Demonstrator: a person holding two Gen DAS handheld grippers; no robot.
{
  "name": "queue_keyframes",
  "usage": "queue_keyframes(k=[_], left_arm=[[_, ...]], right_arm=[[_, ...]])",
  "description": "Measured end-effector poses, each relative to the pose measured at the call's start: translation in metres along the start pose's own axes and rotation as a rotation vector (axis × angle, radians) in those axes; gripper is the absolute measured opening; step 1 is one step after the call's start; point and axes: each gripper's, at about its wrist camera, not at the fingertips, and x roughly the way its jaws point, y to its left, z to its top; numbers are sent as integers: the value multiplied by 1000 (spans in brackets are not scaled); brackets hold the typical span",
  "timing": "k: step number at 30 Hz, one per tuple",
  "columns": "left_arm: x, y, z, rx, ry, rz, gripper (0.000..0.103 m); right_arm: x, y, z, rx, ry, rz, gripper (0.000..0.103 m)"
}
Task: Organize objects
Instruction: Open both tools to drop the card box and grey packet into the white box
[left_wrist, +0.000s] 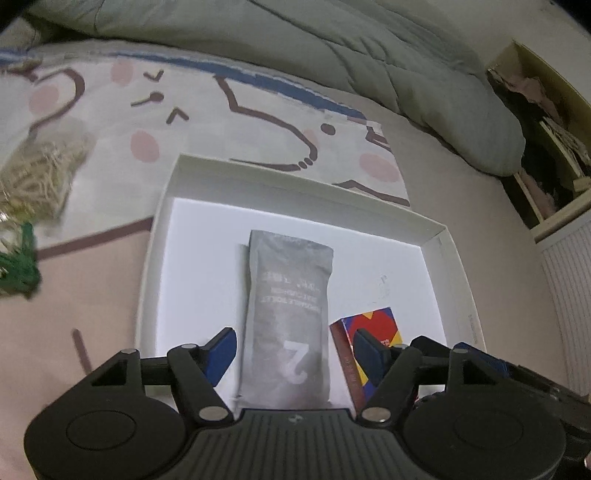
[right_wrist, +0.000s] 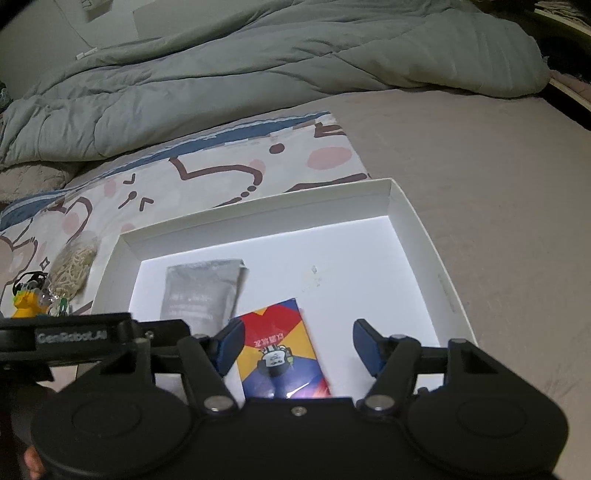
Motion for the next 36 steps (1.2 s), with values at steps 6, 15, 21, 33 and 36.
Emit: queue_keyframes(k=[6,15,21,33,36], left_arm=[[-13,0,0,64,1,15,69],[-32,-3,-3,178,-6,40,69],[-41,-3,-2,229,-15,55,69],[-65,-2,-7,263,-19,66,69],[-76,-2,-8,279,-23,68,69]], right_arm=[[5,0,-1,17,27,18,54],[25,-20,-7,233,63,70,51],[30,-10,-10,187,117,76,53],[-5,2,-8,125,75,64,52],[-22,7,-7,91,41,54,52]])
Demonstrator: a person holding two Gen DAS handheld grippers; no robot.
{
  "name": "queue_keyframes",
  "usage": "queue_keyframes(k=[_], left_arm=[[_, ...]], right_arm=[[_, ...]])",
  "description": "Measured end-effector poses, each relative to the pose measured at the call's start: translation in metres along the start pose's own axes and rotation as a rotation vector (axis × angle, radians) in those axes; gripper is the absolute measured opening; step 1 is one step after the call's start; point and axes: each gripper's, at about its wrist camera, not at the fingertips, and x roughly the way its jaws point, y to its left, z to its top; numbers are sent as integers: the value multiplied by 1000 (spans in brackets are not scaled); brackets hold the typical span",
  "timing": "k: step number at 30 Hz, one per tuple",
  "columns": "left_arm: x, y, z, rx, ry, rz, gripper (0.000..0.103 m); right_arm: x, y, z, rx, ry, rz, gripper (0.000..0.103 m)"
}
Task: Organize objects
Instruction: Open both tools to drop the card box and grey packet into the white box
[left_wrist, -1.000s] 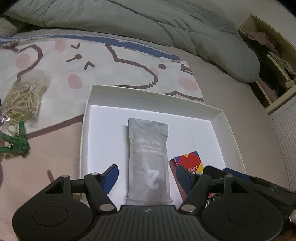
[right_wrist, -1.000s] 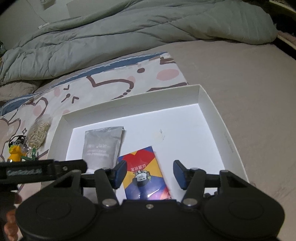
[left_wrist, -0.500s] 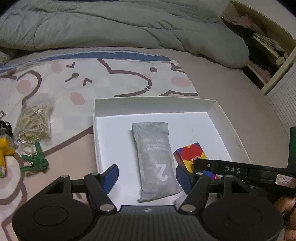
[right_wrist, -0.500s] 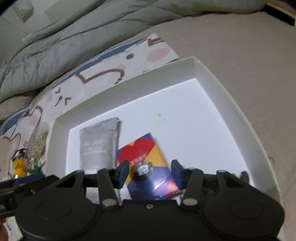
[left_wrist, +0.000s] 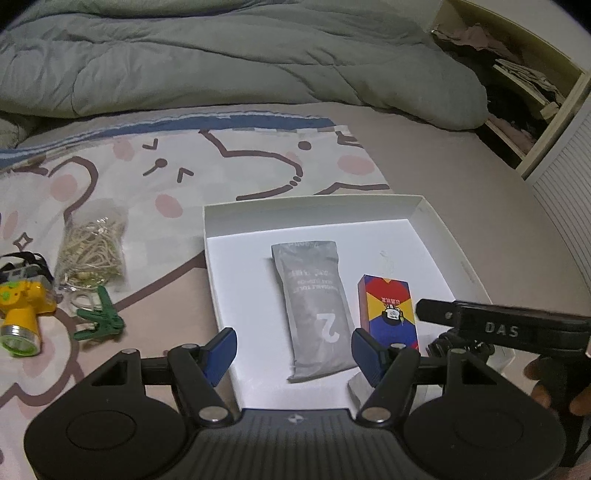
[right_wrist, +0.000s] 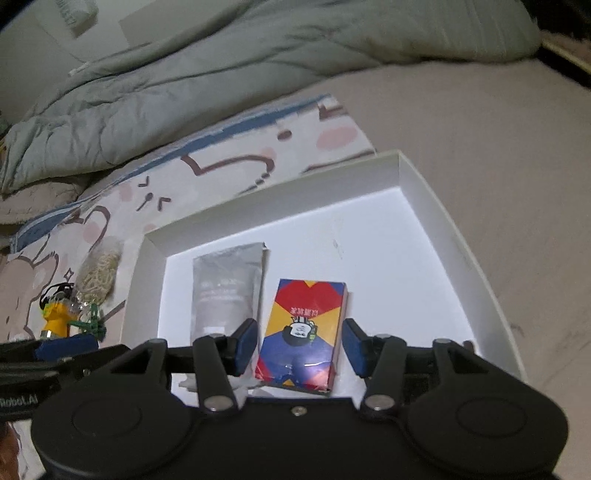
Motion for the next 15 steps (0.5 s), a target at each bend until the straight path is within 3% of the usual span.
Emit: queue_keyframes(k=[12,15], left_arm=[[-41,8,-11,37,-22,18,71],[-49,11,-15,37,-22,24,82]], right_arm=[[-56,11,-14,-65,-80,-28,61],[-65,13,-21,-77,-90,-35,65]])
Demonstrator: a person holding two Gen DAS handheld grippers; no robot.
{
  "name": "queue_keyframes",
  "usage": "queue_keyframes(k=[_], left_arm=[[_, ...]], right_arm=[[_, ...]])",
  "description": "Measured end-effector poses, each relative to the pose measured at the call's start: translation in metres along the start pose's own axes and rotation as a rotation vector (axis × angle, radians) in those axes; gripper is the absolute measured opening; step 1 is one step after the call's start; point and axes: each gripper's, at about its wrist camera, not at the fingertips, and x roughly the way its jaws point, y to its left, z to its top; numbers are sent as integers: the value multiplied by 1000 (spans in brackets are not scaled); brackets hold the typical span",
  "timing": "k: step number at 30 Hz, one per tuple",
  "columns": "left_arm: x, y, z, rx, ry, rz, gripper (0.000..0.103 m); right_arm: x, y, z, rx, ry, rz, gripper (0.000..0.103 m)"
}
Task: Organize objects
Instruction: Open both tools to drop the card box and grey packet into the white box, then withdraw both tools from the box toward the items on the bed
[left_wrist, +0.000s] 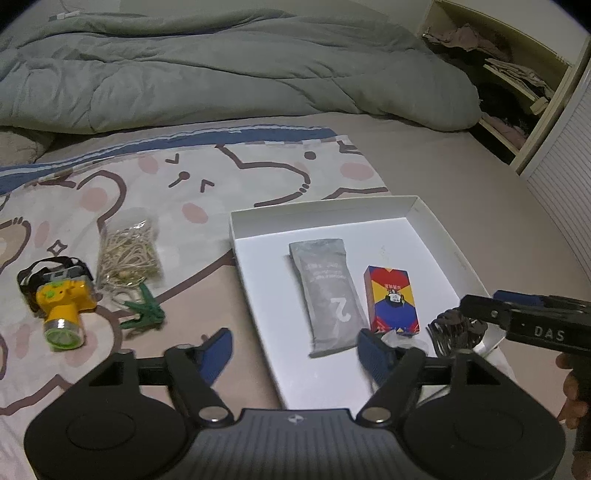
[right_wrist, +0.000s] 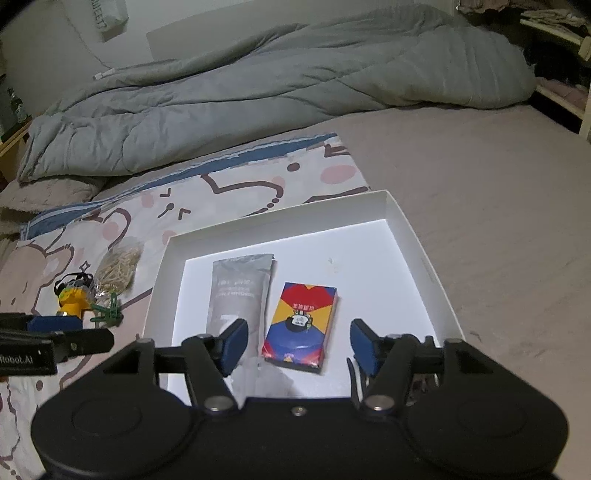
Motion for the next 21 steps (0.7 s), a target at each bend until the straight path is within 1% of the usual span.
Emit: queue_keyframes(k=[2,5,6,8,13,17,19,21], left_arm=[[-4,2,-3,4,-6,7,88],[-7,4,-9,18,-13,10,93],[-7,5,-10,19,-18,14,97],[-8,6,-13,19,-32,19,101],[-7,5,-17,50,-43,20,103],[-8,6,-18,64,-53,22,103],[-10,7,-17,60,-61,35,103],[-11,8,-16,58,-70,40,103]], right_arm=[[-6,2,-4,-15,-7,-5,68],[-14,6,-9,-29,-18,-3,74],[-16,7,-10,-34,-20,-2,75],[-20,9,-13,-42,-22,-12,77],[-26,11,-18,-46,-29,-27,87],[-25,12,-22,-55,-26,-54,100],[-24,11,-23,-53,-28,-75,103],[-21,11,-23,-55,-25,-94,103]])
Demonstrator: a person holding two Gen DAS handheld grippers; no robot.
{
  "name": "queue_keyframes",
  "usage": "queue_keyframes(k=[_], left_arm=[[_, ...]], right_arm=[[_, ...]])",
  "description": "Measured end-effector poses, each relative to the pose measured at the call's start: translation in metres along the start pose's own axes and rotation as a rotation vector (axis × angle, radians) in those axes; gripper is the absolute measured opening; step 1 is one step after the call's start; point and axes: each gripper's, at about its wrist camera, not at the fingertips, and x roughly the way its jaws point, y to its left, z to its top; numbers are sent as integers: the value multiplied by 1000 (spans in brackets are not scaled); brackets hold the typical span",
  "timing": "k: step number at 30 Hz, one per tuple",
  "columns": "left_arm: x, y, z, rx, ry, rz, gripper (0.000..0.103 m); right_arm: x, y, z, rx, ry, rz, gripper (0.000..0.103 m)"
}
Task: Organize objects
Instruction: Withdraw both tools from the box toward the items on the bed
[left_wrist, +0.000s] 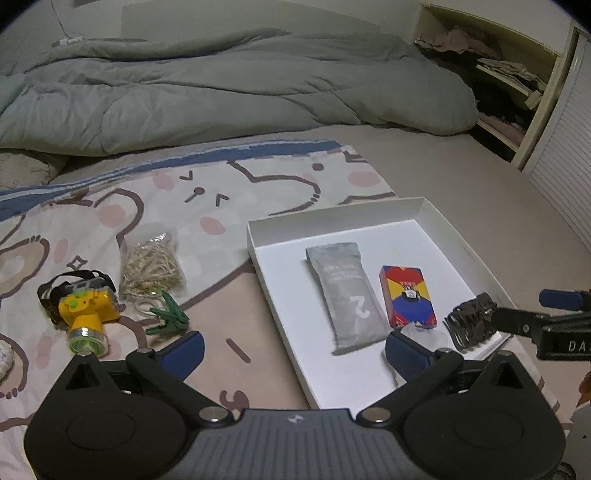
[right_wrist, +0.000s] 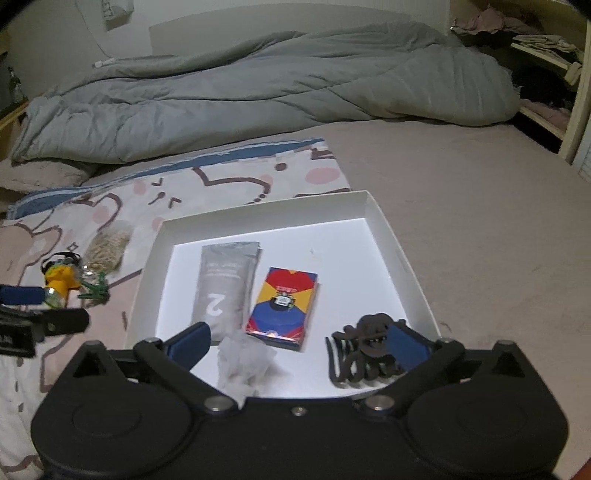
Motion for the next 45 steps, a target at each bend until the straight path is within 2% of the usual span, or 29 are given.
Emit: queue_keyframes(k=[17,36,45], left_arm=[[-6,50,-2,-65,0,57,103],[-43,140,-5,-157,-55,177,103],[-61,175,-10,-163,-77,231,103]], right_arm=[[14,24,10,-24,15,14,103],[30,104,31,-104,-1,114,103],[38,146,40,-122,-17,178,103]])
